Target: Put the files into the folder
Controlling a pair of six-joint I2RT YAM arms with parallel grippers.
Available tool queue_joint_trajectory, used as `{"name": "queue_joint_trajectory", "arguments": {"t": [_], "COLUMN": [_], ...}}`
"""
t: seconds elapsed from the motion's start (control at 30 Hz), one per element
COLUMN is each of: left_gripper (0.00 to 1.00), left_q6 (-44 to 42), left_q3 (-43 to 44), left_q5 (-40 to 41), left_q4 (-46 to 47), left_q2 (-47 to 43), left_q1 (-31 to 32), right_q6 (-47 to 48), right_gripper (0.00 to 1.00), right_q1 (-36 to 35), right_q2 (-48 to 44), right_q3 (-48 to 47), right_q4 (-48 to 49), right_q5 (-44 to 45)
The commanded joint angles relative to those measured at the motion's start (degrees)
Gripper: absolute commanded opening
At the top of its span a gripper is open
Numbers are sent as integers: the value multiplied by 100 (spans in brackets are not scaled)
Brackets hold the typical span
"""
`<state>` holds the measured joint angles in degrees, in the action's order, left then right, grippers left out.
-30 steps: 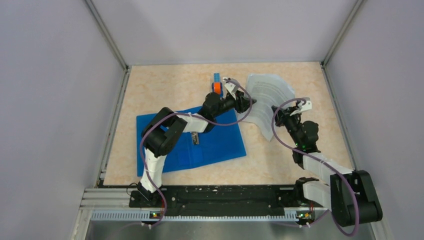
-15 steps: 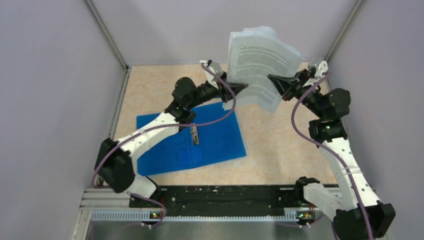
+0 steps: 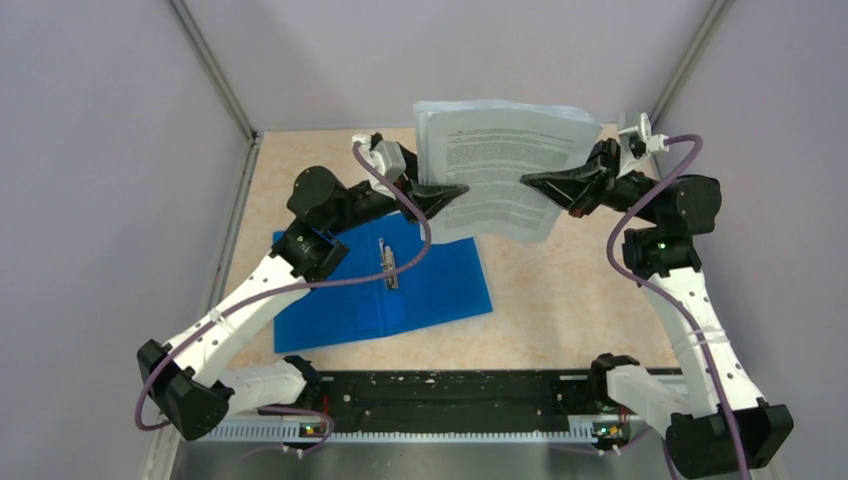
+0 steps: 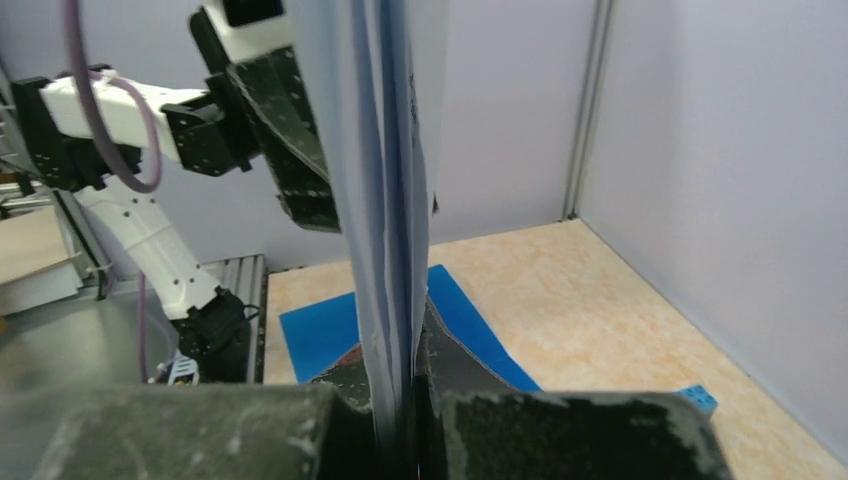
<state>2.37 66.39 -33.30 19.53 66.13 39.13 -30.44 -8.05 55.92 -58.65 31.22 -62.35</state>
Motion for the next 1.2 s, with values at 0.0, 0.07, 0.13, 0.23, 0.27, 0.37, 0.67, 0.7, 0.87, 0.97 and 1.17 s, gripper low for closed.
{"name": "queue_joint_trajectory", "arguments": {"t": [0.0,0.07,0.13,0.23,0.27,0.37,0.67,0.7,0.87,0.97,1.17], "left_gripper": [46,50,53,55,56,56,40,37,22,1,0], "left_q6": [-303,-407,-509,-641,-672,-709,-694,-680,-699,-752,-586], "left_q3": [-128,-141,-119,61,130,334,605,597,599,585,469], "left_q5": [-37,80,80,-35,-89,-376,-813,-829,-722,105,1133], "left_q4": [-288,-336,-391,-635,-703,-907,-1219,-1197,-1181,-1231,-1150], "left_q2": [-222,-322,-417,-532,-566,-623,-461,-461,-466,-416,-204], "left_q1": [-11,-11,-13,-27,-32,-62,-64,-64,-64,-62,-64], "right_q6": [-1041,-1182,-1354,-1684,-1742,-1834,-2308,-2317,-2255,-2135,-1218], "right_gripper": [0,0,0,0,0,0,0,0,0,0,10], "right_q1": [32,32,27,25,27,24,-78,-82,-78,-81,-82], "right_q2": [71,101,136,216,244,314,636,660,788,824,800], "right_q3": [-4,-62,-122,-197,-233,-319,-449,-452,-513,-523,-464], "right_q4": [1396,1529,1727,2183,2230,2378,2979,2991,2855,2660,1588], "right_q5": [-523,-594,-651,-750,-766,-754,-703,-720,-739,-674,-179]}}
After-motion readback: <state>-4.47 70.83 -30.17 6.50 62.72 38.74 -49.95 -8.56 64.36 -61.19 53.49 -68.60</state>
